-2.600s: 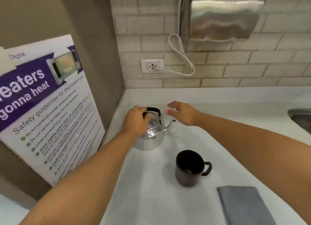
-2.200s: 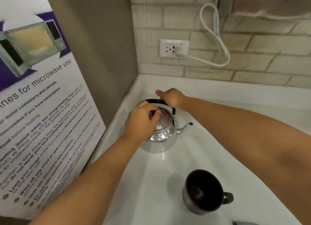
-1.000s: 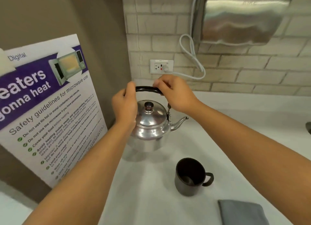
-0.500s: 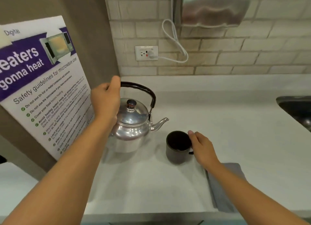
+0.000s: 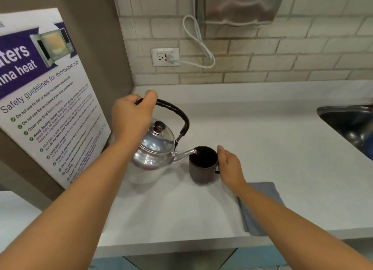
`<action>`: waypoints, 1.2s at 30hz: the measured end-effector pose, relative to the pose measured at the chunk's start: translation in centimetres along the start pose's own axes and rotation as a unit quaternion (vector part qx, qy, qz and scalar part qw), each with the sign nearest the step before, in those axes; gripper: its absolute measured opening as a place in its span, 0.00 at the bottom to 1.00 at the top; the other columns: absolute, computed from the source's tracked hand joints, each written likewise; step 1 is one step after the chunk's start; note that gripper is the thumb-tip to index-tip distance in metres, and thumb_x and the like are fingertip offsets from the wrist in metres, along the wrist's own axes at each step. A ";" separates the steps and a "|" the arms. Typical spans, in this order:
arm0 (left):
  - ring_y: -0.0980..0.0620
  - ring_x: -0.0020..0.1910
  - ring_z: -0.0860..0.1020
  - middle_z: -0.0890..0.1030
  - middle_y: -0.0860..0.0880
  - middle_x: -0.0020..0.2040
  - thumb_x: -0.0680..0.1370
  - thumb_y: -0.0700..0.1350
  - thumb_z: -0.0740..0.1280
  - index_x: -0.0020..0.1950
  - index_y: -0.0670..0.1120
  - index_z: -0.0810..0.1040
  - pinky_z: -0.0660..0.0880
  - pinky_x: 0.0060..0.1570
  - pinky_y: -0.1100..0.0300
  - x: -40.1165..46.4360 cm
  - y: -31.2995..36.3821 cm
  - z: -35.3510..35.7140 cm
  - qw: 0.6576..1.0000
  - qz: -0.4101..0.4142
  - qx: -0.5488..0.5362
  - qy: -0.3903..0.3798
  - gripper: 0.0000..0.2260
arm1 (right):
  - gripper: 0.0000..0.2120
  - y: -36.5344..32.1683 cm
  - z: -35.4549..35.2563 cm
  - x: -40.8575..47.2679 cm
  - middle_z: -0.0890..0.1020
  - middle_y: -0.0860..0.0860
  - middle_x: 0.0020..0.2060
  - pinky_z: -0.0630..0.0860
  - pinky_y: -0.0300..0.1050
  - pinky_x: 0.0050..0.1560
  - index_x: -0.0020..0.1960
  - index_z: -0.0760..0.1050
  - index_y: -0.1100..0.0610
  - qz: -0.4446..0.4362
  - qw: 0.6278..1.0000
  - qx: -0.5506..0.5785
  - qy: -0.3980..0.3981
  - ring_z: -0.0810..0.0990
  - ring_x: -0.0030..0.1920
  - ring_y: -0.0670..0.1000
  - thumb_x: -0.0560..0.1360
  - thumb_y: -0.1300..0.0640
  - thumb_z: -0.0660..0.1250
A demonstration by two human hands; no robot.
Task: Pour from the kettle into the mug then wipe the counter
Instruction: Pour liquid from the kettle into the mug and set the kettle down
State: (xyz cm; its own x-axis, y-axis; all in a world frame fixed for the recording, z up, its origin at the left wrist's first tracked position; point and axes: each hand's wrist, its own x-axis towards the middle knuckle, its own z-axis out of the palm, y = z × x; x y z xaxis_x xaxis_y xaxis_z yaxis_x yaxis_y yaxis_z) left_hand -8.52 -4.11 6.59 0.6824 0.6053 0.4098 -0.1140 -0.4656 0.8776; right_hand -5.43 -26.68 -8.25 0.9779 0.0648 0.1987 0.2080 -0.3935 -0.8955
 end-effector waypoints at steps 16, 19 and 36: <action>0.50 0.23 0.62 0.63 0.52 0.22 0.68 0.59 0.64 0.27 0.46 0.65 0.60 0.26 0.61 0.9 4.2 1.6 0.979 0.103 0.170 -0.054 0.19 | 0.24 0.0 -0.3 0.4 0.65 0.47 0.23 0.63 0.32 0.26 0.29 0.58 0.56 0.004 1.000 0.005 -0.022 0.65 0.22 0.41 0.83 0.51 0.52; 0.51 0.21 0.61 0.61 0.53 0.20 0.67 0.59 0.64 0.25 0.46 0.62 0.60 0.26 0.62 1.2 4.7 1.9 0.973 0.118 0.187 -0.063 0.20 | 0.23 -0.1 -0.3 0.4 0.64 0.48 0.24 0.62 0.34 0.26 0.30 0.58 0.56 0.007 1.000 0.005 -0.025 0.64 0.23 0.42 0.83 0.51 0.52; 0.52 0.21 0.65 0.66 0.53 0.19 0.69 0.60 0.62 0.27 0.47 0.67 0.60 0.24 0.62 1.7 7.0 3.5 0.928 0.221 0.289 -0.080 0.20 | 0.22 -0.2 -0.4 0.4 0.64 0.55 0.29 0.62 0.45 0.33 0.32 0.60 0.58 0.020 0.999 0.013 -0.041 0.63 0.30 0.49 0.82 0.49 0.52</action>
State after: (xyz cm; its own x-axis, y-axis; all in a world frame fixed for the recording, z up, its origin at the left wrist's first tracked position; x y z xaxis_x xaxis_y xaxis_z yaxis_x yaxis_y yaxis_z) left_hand -5.61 -8.56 12.53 0.7648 0.1910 0.6153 -0.0336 -0.9419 0.3342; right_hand -5.05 -26.92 -7.86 0.9835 0.1253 0.1304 0.1686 -0.3735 -0.9122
